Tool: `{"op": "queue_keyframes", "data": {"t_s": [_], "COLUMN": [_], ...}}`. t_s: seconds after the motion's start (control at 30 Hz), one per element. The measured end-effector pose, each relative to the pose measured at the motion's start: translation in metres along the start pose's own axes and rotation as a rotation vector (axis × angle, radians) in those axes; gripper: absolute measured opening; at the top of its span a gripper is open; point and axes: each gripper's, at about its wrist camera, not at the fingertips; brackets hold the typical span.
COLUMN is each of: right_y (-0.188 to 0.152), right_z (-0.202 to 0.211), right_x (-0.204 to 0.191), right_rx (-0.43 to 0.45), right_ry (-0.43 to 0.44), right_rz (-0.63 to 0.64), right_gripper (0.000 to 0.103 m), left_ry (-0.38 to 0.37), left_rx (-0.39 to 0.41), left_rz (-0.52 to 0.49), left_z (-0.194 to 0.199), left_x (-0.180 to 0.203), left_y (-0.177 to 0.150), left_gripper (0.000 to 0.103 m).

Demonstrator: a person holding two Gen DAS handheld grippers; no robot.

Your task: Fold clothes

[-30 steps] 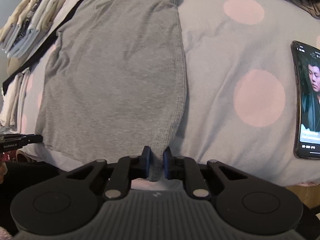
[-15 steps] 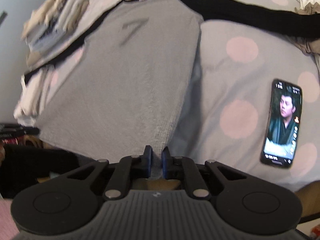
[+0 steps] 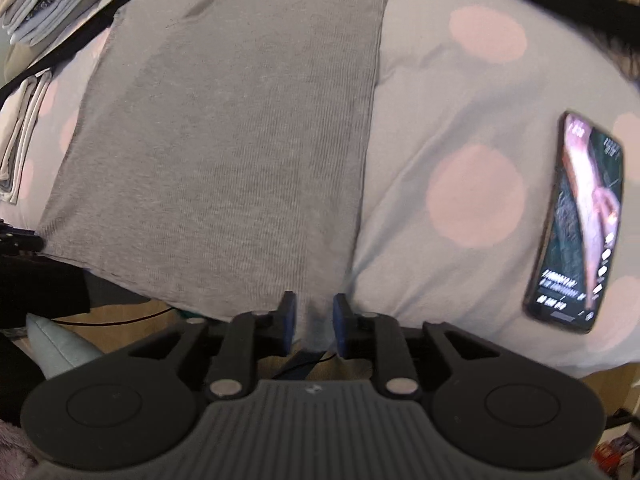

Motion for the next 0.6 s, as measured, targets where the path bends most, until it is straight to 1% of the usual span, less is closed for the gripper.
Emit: {"op": "queue_keyframes", "data": {"t_s": [0.07,0.1,0.13,0.17,0.27,0.37,0.4,0.53,0.6], "right_y": [0.003,0.006,0.010,0.014,0.034,0.059,0.067,0.099,0.112], "right_z": [0.012,0.019,0.025,0.031,0.043,0.047,0.047,0.042,0.042], "right_x": [0.001,0.001,0.001,0.001,-0.004,-0.006,-0.005,0.007,0.027], "right_rx": [0.047,0.072,0.099,0.126,0.189,0.235,0.244,0.242,0.247], "right_ry": [0.009,0.011,0.010,0.010,-0.011,-0.006,-0.008,-0.058,-0.062], "right_rz": [-0.002,0.001,0.008,0.015,0.042,0.039,0.029,-0.058,-0.132], "right_gripper": [0.036,0.039,0.042,0.047,0.050,0.054,0.054,0.054,0.054], "left_ry": [-0.010,-0.012,-0.011,-0.010,0.014,0.050,0.051,0.055,0.057], "left_rx": [0.047,0.069,0.093,0.117,0.190,0.306,0.326,0.405,0.445], "left_rz": [0.006,0.008,0.007,0.006,0.017,0.023,0.035,0.084,0.109], "left_z": [0.013,0.020,0.027,0.035,0.051,0.062,0.062,0.063,0.063], "left_x": [0.000,0.000,0.000,0.000,-0.001,0.000,-0.003,-0.016,-0.022], "left_y": [0.005,0.008,0.012,0.017,0.041,0.067,0.072,0.092,0.102], "left_gripper": [0.032,0.035,0.039,0.041,0.041,0.041,0.041,0.043,0.046]}}
Point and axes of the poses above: each gripper's, at about its wrist camera, not at the fingertips, and z roughly against the way its jaws point, x to its right, y to its top, and after that the axes turned 10 degrees about -y, right-handed
